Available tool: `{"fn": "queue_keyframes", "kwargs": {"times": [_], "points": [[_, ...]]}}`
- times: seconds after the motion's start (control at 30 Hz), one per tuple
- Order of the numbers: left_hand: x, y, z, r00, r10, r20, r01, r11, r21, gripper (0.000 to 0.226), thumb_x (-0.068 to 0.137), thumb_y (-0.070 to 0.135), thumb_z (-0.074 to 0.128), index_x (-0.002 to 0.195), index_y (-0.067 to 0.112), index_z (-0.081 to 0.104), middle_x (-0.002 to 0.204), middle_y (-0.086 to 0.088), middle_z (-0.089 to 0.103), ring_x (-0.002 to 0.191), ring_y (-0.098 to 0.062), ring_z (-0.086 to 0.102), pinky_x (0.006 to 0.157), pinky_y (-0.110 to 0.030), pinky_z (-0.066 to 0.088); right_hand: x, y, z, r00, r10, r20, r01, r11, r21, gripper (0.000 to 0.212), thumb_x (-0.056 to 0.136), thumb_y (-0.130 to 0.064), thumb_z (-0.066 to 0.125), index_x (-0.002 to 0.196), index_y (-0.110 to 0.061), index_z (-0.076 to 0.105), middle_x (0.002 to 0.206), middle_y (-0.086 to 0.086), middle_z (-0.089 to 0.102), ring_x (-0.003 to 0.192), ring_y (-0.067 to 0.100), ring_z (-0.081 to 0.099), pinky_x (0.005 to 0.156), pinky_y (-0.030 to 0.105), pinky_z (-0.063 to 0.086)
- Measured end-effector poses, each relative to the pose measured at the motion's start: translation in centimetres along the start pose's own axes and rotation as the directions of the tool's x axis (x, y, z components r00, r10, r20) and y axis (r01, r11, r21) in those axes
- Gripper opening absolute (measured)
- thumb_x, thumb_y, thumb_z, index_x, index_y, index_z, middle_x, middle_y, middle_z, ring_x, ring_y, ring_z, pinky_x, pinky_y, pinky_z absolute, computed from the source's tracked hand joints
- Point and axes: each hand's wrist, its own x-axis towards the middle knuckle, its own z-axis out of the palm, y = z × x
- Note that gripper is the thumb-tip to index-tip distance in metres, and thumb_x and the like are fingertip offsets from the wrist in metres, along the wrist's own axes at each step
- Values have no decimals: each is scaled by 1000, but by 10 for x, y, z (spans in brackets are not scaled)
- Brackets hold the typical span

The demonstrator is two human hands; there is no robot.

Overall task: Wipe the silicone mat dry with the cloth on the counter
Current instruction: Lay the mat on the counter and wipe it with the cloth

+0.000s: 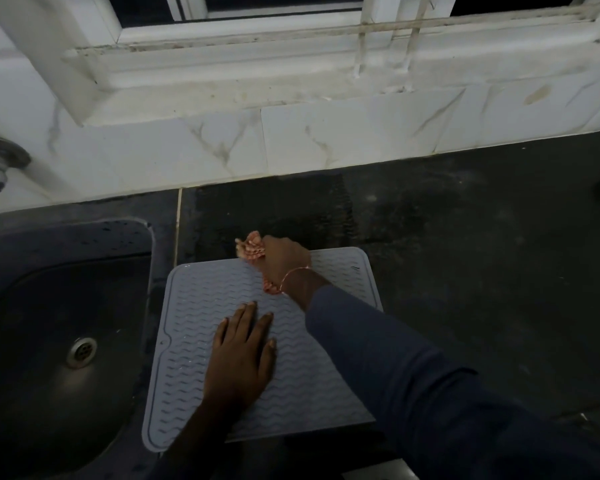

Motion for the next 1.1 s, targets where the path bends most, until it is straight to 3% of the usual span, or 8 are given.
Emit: {"fn": "queue_keyframes", "kwargs": {"times": [0.2,0.4,0.57,0.73,0.9,1.1], "points": [[-1,0,1,1000,8,-20,-8,1000,-2,52,96,47,35,143,28,43,156,-4,32,145,-20,24,117,-43,13,-2,46,-27,997,83,9,-83,986,142,54,77,-71,57,92,-20,66,96,5,69,91,27,65,74,32,48],[-1,1,1,999,-4,-41,3,1000,-18,51,95,46,39,142,28,44,155,-5,34,144,-20,26,117,-44,19,5,96,-41,988,153,13,-153,979,132,68,77,-78,51,100,-17,71,98,9,71,89,29,66,79,35,52],[0,0,2,999,-20,-30,19,1000,-5,52,96,49,35,144,30,41,158,-3,28,146,-18,20,118,-46,17,8,55,-38,998,-30,59,19,984,178,59,78,-79,49,81,-22,64,84,-1,65,77,20,61,75,32,48],[-1,-1,5,1000,-26,-18,26,1000,5,54,97,51,30,147,31,36,159,-1,23,148,-17,14,120,-44,12,19,20,-22,979,-168,112,171,985,-18,54,72,-78,55,85,-26,56,93,0,64,89,25,62,87,43,50],[0,-1,3,1000,-19,-18,19,1000,5,54,98,51,30,147,31,36,159,-1,23,148,-16,13,120,-42,9,31,39,-26,989,-117,85,119,993,-18,63,75,-78,50,92,-20,66,92,3,68,85,26,65,78,36,54],[0,1,3,999,-22,-32,22,1000,10,54,97,51,31,147,31,37,159,0,22,147,-14,12,120,-39,7,21,79,-40,986,-151,68,146,987,71,37,87,-57,59,92,-20,58,94,4,65,87,24,61,73,32,44]]}}
